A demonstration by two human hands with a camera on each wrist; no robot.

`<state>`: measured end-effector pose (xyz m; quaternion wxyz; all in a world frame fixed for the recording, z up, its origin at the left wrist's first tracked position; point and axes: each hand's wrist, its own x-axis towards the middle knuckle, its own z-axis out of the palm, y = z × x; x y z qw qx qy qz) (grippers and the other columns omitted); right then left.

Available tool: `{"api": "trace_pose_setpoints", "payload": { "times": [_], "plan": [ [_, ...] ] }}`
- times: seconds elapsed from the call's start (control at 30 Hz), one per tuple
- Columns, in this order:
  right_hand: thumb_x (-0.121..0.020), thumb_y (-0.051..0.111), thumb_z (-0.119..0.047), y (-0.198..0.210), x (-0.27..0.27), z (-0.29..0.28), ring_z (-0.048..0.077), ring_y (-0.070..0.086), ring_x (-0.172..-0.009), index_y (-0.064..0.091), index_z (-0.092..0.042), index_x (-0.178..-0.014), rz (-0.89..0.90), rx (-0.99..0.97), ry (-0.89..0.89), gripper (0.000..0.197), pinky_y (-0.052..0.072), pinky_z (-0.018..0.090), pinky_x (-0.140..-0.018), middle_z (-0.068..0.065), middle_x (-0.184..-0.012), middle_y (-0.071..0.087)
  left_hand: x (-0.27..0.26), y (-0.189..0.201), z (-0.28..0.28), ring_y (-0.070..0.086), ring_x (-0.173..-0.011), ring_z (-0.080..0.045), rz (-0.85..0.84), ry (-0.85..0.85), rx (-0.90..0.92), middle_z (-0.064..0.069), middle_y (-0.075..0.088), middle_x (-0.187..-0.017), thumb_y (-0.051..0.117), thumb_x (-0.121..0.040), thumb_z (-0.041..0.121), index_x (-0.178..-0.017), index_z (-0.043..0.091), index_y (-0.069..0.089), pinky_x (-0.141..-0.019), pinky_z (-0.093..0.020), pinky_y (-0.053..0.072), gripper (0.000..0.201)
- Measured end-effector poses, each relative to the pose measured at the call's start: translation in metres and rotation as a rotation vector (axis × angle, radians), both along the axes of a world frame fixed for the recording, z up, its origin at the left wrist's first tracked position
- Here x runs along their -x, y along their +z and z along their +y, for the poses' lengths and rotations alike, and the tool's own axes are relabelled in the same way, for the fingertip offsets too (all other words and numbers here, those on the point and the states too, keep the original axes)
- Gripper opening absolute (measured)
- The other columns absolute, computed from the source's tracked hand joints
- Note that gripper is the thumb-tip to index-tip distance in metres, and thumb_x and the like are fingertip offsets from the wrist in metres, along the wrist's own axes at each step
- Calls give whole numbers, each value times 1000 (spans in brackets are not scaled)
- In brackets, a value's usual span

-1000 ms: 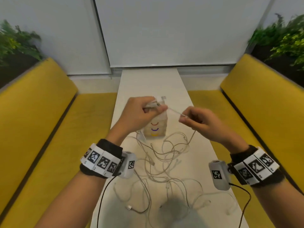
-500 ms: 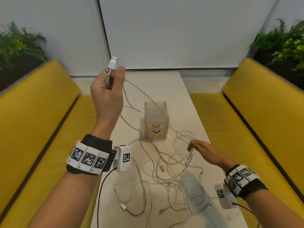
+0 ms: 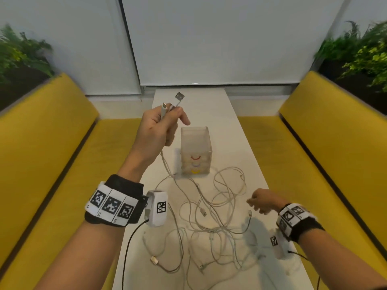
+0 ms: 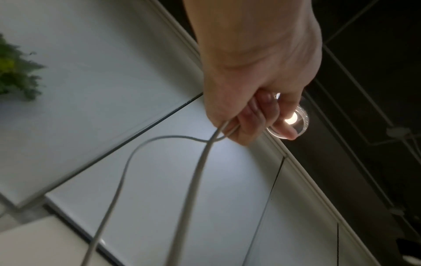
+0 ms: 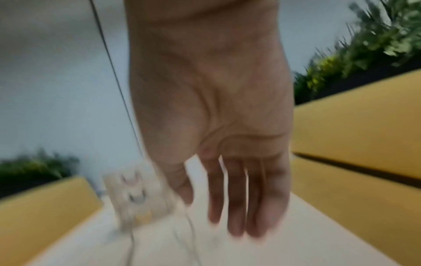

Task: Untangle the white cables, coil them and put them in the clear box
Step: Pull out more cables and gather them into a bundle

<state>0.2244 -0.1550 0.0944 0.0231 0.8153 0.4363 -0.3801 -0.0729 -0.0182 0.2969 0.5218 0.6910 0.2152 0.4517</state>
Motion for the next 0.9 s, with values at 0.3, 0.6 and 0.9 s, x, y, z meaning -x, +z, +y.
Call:
{"api": "trace_pose_setpoints", "payload": {
  "times": [0.3,0.6,0.9],
  "plan": [
    [-94,56,-43,-111,19,-30,24,60,-117,59,-7,-116,-255,73,61,42,48,27,-86,10,-119,64,14,3,4,13,-54,-14,9,-399,472,-3,23,-70,43,-75,10,-79,21,31,-46,-20,8,16],
    [-99,56,-25,3,12,15,25,66,-64,59,2,-99,462,-790,-492,27,51,38,-62,17,-80,74,3,-16,9,22,-57,-11,230,-383,532,0,27,-70,41,-93,13,-82,18,43,-43,-22,13,13],
    [-99,55,-17,162,106,51,35,66,-57,52,5,-104,752,-1030,99,23,56,40,-57,27,-69,67,-42,-34,-14,37,-51,-14,297,-167,319,5,41,-60,35,-106,47,-100,17,48,-46,-26,30,33]
  ]
}}
